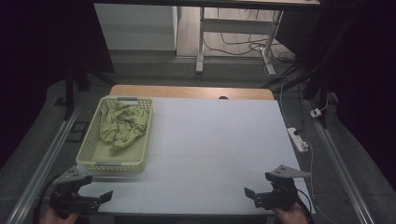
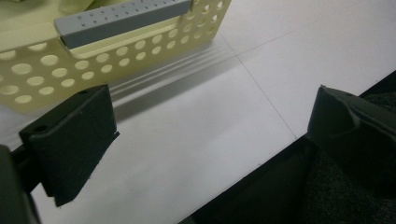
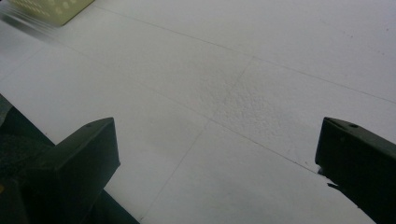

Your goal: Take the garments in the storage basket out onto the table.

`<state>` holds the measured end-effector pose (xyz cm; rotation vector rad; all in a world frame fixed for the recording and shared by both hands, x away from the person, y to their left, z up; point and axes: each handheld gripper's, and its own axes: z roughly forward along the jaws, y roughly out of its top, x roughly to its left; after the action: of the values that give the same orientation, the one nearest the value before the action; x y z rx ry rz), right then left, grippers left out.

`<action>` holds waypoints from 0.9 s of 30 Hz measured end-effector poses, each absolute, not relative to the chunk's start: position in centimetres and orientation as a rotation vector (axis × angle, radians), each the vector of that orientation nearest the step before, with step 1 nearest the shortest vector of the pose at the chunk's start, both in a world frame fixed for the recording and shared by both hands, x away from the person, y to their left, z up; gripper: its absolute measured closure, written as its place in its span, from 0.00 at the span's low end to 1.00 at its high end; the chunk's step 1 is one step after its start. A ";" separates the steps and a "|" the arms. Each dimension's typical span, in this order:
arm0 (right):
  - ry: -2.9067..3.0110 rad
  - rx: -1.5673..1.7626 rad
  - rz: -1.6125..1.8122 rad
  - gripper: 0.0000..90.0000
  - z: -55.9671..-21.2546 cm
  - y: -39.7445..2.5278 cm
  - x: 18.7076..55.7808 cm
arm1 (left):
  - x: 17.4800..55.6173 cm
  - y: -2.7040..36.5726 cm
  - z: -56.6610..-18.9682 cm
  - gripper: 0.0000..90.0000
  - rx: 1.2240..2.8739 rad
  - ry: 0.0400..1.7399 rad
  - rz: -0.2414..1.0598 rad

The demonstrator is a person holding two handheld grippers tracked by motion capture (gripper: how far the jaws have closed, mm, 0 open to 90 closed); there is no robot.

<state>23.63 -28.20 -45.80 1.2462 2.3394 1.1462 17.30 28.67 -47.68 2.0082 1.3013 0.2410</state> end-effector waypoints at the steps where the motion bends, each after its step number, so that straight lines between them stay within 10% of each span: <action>1: 2.343 1.242 1.143 0.00 -45.8 -28.2 23.6 | 17.3 28.7 -47.7 0.01 2.008 1.302 0.240; 27: 2.359 1.250 1.132 0.00 -45.9 -28.1 23.8 | 17.4 28.3 -46.5 0.00 1.975 1.264 0.324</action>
<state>23.80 -28.10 -45.90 1.2497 2.3594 1.1318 17.44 28.26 -46.45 1.9748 1.2645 0.3236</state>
